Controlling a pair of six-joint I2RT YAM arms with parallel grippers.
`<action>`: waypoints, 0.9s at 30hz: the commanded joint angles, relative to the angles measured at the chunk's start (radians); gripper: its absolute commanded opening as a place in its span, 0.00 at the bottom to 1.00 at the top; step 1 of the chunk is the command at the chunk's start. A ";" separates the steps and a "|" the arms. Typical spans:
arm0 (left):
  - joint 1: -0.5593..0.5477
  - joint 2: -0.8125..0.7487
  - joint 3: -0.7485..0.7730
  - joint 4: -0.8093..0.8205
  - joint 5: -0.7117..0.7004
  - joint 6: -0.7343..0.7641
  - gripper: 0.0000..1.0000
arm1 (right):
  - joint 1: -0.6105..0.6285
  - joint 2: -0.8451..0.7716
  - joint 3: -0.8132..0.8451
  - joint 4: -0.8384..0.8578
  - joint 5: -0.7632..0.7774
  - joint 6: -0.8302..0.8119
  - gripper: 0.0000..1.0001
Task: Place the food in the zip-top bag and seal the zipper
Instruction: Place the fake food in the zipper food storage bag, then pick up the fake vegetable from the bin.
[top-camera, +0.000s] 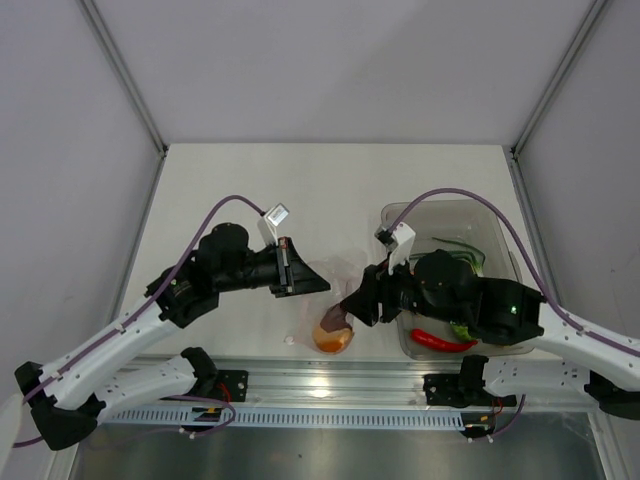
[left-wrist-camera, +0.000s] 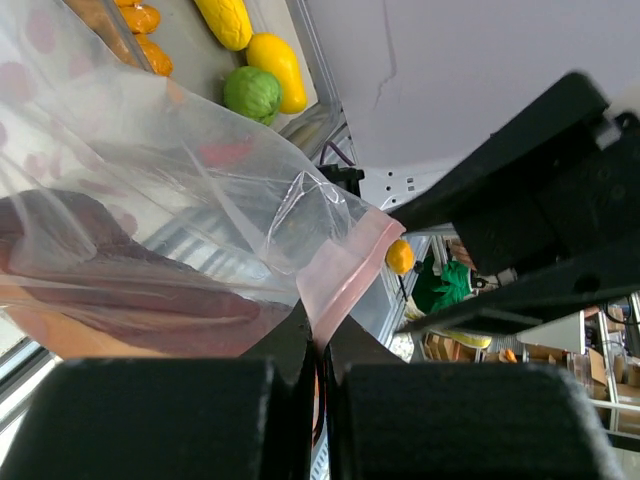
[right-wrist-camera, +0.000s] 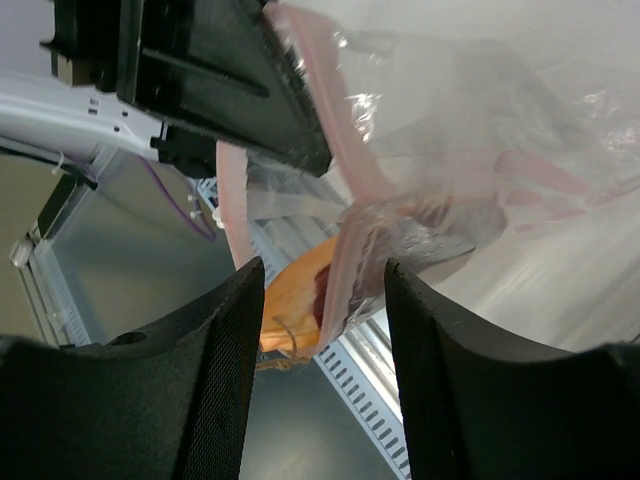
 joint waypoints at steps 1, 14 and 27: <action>0.006 0.000 0.039 0.046 0.002 0.013 0.01 | 0.080 0.005 0.004 -0.015 0.063 0.030 0.54; 0.008 -0.008 0.036 0.052 0.015 0.013 0.01 | 0.170 0.124 -0.033 -0.100 0.296 0.058 0.51; 0.006 -0.052 0.076 -0.279 -0.139 0.205 0.01 | 0.062 0.242 0.260 -0.258 0.250 -0.010 0.00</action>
